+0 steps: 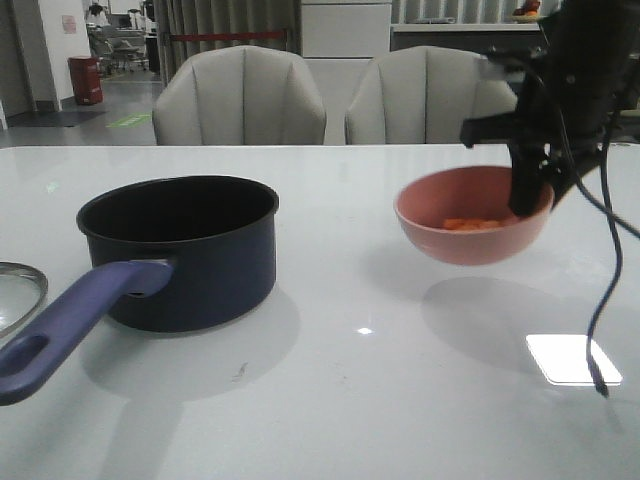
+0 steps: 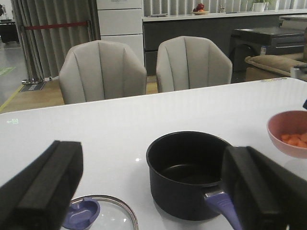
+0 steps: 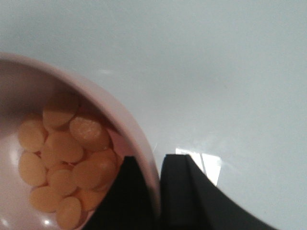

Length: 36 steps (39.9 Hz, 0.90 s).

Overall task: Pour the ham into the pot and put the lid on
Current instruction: 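Lift the pink bowl and carry it over the saucepan, then tilt the pink bowl with the right gripper to pour ham into saucepan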

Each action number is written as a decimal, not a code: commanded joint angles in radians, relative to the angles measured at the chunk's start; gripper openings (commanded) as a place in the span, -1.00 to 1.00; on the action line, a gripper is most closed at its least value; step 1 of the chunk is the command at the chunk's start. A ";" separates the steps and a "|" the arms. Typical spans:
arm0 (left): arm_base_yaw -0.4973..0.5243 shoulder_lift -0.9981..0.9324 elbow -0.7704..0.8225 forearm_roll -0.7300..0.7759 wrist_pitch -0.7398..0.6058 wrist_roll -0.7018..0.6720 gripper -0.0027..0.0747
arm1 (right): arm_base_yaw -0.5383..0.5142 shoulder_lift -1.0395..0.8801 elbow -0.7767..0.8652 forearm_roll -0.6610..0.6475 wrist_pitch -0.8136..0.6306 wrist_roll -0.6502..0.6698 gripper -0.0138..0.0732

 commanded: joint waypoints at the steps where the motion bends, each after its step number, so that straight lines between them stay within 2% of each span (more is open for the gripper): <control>1: -0.008 0.010 -0.025 -0.002 -0.079 0.000 0.67 | 0.060 -0.114 -0.095 0.001 -0.035 -0.020 -0.38; 8: -0.008 0.010 -0.025 -0.002 -0.079 0.000 0.67 | 0.202 -0.139 -0.185 -0.006 -0.156 -0.036 -0.38; 17: -0.008 0.010 -0.025 -0.002 -0.079 0.000 0.67 | 0.347 -0.136 -0.151 -0.060 -0.526 -0.035 -0.38; 24: -0.008 0.010 -0.025 -0.002 -0.079 0.000 0.67 | 0.391 -0.136 0.011 -0.112 -0.954 -0.036 -0.38; 29: -0.008 0.010 -0.025 -0.002 -0.079 0.000 0.67 | 0.396 -0.122 0.172 -0.145 -1.377 -0.045 -0.38; 33: -0.008 0.010 -0.025 -0.002 -0.079 0.000 0.67 | 0.396 -0.083 0.260 -0.149 -1.700 -0.121 -0.38; 36: -0.008 0.010 -0.025 -0.002 -0.079 0.000 0.67 | 0.396 -0.045 0.293 -0.149 -1.860 -0.183 -0.38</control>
